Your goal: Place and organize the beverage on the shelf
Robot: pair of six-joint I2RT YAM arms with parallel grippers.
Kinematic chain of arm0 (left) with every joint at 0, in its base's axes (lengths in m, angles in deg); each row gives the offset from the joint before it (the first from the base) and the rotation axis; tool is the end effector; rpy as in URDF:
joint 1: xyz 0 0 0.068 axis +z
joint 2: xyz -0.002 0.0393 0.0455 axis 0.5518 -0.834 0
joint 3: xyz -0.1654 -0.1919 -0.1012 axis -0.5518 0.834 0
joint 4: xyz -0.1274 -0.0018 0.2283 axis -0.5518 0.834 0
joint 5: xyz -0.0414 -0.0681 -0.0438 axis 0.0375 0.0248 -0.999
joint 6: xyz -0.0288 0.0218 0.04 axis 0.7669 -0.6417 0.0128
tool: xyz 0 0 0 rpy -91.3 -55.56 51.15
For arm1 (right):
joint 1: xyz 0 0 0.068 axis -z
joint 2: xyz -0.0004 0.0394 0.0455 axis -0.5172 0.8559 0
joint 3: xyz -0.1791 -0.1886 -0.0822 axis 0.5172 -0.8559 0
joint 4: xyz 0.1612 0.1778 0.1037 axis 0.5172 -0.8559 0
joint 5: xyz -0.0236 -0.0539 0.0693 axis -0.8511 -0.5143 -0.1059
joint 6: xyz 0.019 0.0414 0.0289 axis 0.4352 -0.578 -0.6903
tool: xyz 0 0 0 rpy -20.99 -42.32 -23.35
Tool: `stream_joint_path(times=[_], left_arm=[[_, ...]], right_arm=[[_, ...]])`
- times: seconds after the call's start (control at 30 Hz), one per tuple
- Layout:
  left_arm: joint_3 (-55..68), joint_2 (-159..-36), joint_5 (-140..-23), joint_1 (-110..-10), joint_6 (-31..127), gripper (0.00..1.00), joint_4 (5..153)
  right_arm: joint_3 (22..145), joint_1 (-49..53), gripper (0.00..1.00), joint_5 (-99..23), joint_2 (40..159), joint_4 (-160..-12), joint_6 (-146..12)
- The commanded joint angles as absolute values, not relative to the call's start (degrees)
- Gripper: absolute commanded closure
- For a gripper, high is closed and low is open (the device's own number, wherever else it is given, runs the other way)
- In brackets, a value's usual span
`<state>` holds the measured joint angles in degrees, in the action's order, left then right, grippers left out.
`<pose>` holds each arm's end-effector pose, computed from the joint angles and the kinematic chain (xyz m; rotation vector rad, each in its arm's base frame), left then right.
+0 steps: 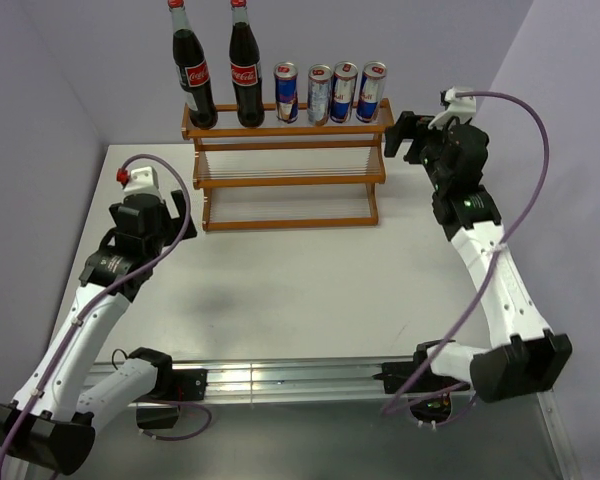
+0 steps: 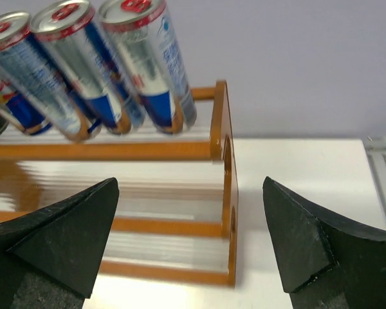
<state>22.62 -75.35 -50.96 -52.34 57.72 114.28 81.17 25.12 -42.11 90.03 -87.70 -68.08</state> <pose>0.1882 -0.0500 0.3455 -0.2692 2.0284 -0.0215 0.2888 0.0329 0.4304 -0.0270 1.5843 0.2452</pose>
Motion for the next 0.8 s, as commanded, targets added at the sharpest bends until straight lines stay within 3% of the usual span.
stream_joint_path(times=[0.0,0.27,0.4,0.77], left_arm=[[20.69,-73.08,-52.74,-49.49,58.09,0.01,111.15],[20.42,-71.67,-52.05,-46.32,57.12,0.00,110.71],[20.68,-69.83,-51.95,-46.32,56.94,0.01,110.62],[27.70,-59.55,-53.26,-46.32,57.74,0.00,108.08]], right_arm=[[81.02,21.14,0.00,-54.26,83.45,-100.29,-66.45],[77.43,17.00,0.00,-58.61,69.14,-118.52,-69.43],[72.85,16.64,0.00,-55.88,61.04,-120.02,-70.05],[65.64,10.84,0.00,-63.52,41.97,-124.76,-70.13]])
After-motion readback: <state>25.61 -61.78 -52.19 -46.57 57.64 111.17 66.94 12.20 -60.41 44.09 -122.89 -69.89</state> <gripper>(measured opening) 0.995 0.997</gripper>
